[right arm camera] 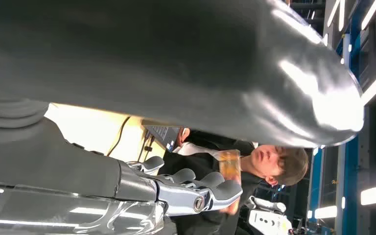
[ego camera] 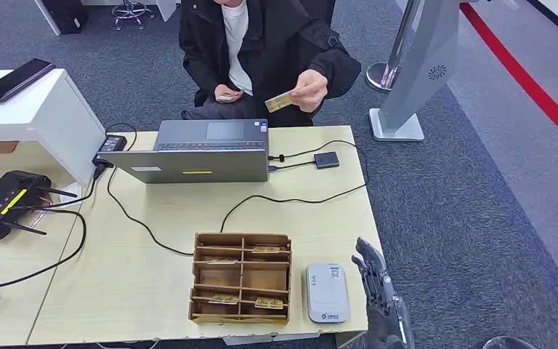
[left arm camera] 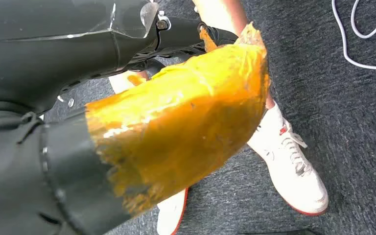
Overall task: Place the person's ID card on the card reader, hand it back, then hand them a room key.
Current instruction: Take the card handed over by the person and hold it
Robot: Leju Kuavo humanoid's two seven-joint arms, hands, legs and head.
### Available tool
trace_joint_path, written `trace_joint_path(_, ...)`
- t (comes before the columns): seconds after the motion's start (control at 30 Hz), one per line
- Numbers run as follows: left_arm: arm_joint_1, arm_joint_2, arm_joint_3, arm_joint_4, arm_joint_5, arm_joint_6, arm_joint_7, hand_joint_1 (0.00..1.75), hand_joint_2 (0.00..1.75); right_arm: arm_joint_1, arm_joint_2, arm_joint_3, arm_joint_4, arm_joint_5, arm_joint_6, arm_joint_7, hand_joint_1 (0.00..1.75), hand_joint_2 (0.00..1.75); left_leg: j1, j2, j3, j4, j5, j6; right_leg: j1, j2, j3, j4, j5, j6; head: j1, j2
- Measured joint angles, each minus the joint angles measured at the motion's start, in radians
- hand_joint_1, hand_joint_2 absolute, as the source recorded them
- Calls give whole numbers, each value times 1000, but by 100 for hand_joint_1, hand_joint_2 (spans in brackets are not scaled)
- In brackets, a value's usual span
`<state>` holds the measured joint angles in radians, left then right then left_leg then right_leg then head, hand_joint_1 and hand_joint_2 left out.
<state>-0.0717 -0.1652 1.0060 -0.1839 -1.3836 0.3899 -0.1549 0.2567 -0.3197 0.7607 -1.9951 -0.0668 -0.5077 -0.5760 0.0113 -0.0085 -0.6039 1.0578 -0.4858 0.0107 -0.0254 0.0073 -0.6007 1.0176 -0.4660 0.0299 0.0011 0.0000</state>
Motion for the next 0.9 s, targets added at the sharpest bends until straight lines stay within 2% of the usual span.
trace_joint_path(0.03,0,0,0,0,0,0,0,0,0,0,0,0,0,0,0,0,0,58,0,0,0,0,0,0,0,0,0,0,0,0,0,0)
trace_joint_path(0.07,0,0,0,0,0,0,0,0,0,0,0,0,0,0,-2,0,0,87,0,0,0,0,0,0,0,0,0,0,0,0,0,0)
trace_joint_path(0.13,0,0,0,0,0,0,0,0,0,3,0,0,-2,5,-10,-2,0,175,0,0,0,0,0,0,0,0,0,0,0,0,0,0)
trace_joint_path(0.37,0,3,-2,0,-5,-1,0,0,0,5,0,6,-10,63,-51,9,0,175,0,0,0,0,0,0,0,0,0,0,0,0,0,0)
trace_joint_path(0.63,0,5,-8,0,-9,-2,-2,0,0,-14,-1,5,-11,133,-56,30,0,175,0,0,0,0,0,0,0,0,0,0,0,0,0,0)
trace_joint_path(0.9,0,5,-9,0,-17,-9,-6,0,0,-38,-5,-39,-21,352,-24,92,0,175,0,0,0,0,0,0,0,0,0,0,0,0,0,0)
